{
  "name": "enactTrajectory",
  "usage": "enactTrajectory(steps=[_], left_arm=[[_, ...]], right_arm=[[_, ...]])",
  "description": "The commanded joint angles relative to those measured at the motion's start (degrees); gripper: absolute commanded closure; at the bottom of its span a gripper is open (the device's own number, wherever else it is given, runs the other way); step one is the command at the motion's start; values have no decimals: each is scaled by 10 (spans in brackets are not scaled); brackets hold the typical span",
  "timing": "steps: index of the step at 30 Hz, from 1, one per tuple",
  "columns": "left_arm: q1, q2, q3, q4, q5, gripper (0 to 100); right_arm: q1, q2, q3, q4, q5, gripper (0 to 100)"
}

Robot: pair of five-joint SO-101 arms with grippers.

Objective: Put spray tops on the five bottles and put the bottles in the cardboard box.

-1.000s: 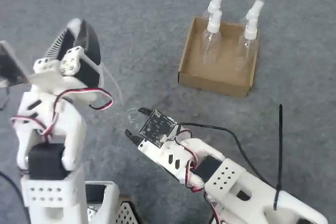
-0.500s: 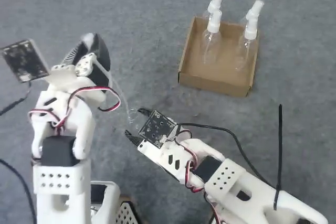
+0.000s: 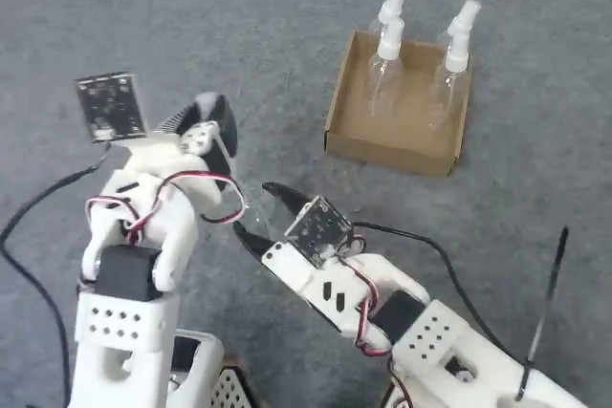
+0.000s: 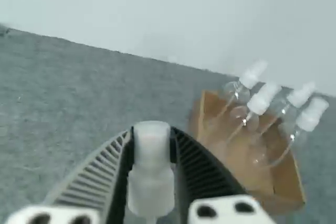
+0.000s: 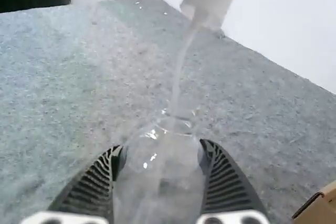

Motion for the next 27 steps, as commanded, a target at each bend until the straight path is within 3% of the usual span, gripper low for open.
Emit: enactTrajectory(steps=[1, 6, 21, 27], left_arm=[[55, -13, -11, 27, -33, 989], [96, -13, -11, 47, -57, 989], [99, -92, 18, 71, -95, 986], [117, -92, 16, 71, -97, 882]], right_arm=[[18, -52, 1, -8, -9, 992], [19, -54, 12, -7, -10, 992], [46, -54, 13, -9, -11, 992], [46, -54, 13, -8, -11, 992]])
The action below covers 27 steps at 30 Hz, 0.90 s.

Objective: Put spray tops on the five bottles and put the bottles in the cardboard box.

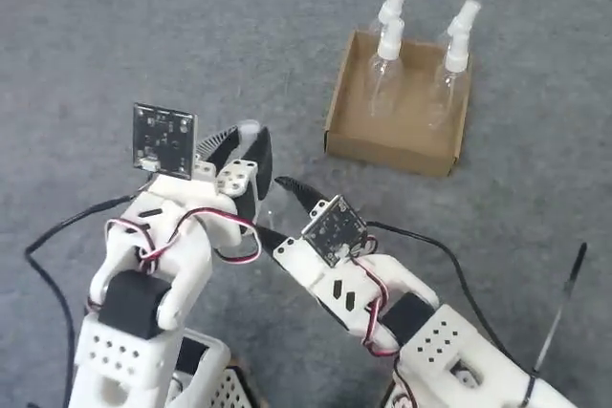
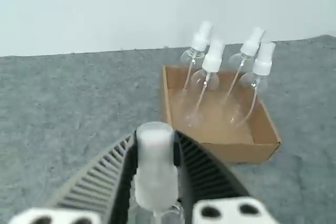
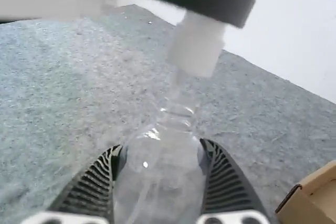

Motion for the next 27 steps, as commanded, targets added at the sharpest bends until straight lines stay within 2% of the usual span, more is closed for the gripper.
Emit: enactTrajectory(steps=[1, 4, 9, 12, 17, 27], left_arm=[[28, -11, -2, 1, -11, 881], [52, -11, -5, 0, -11, 879], [45, -14, -16, 4, -11, 877], [9, -10, -42, -1, -11, 877], [-58, -7, -55, -62, -18, 878], [-40, 106, -76, -81, -40, 877]], right_arm=[[16, -22, -7, -8, -8, 992], [16, -22, -7, -7, -8, 992], [18, -22, -7, -7, -8, 992], [18, -22, -7, -7, -8, 992], [18, -22, -7, -7, -8, 992], [17, -22, -6, -7, -8, 992]])
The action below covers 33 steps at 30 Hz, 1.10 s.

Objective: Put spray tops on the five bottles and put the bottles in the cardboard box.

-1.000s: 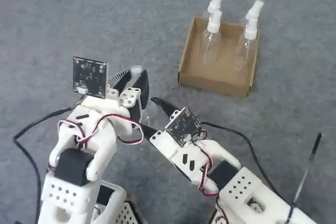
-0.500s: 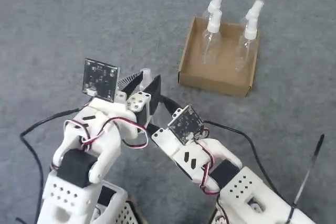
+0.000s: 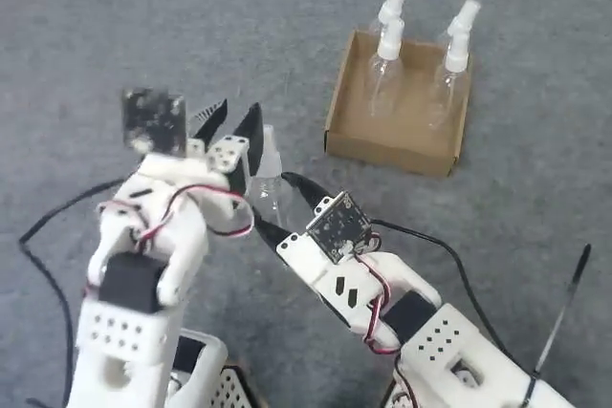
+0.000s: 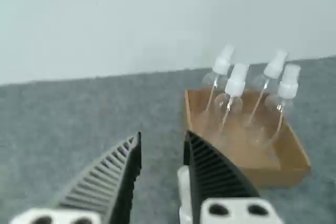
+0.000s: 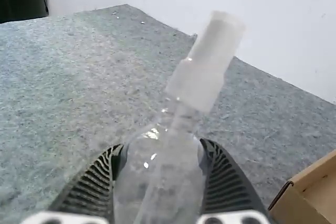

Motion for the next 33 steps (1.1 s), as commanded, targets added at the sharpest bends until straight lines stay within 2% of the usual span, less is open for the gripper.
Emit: enactTrajectory(steps=[1, 6, 18, 24, 29, 33], left_arm=[[3, 58, -49, -24, -6, 877], [4, 85, -55, -13, -6, 880], [4, -9, -54, 115, -9, 881], [3, -16, -59, 117, -10, 881], [-41, -49, -87, 126, -11, 878], [-72, -114, -68, 147, -11, 878]], right_arm=[[6, -22, -4, -7, -7, 992], [6, -23, -2, -7, -7, 992], [7, -25, -2, -7, -7, 992], [7, -26, -2, -7, -7, 992], [9, -24, -4, -4, -7, 992], [15, -23, -47, 73, -7, 992]])
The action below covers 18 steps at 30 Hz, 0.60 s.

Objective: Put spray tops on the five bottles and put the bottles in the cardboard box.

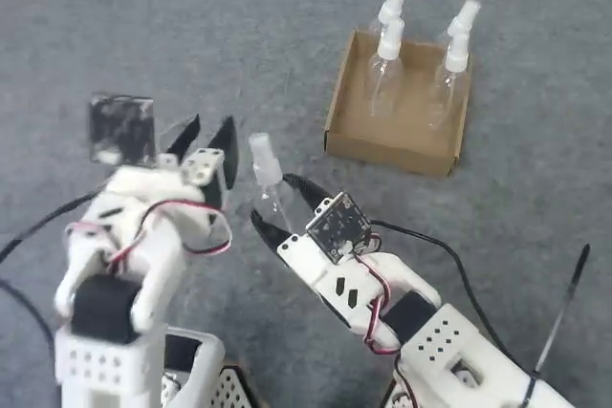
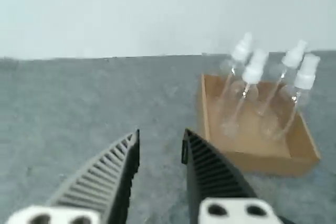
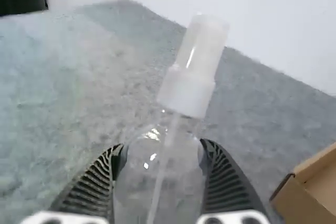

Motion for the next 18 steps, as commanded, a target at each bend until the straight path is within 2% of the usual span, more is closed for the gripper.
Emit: enactTrajectory(steps=[1, 4, 9, 14, 18], left_arm=[[-28, -86, 4, 20, -12, 878], [-28, -149, 77, 9, -40, 877], [-25, -230, 195, -18, -48, 877], [54, -273, 255, -18, -75, 869], [87, -280, 289, -18, -76, 769]], right_arm=[[22, -22, -70, 70, -7, 992], [52, -21, -132, 127, -7, 992], [82, 15, -233, 194, -7, 992], [90, 164, -362, 207, -7, 992], [86, 289, -450, 208, -7, 992]])
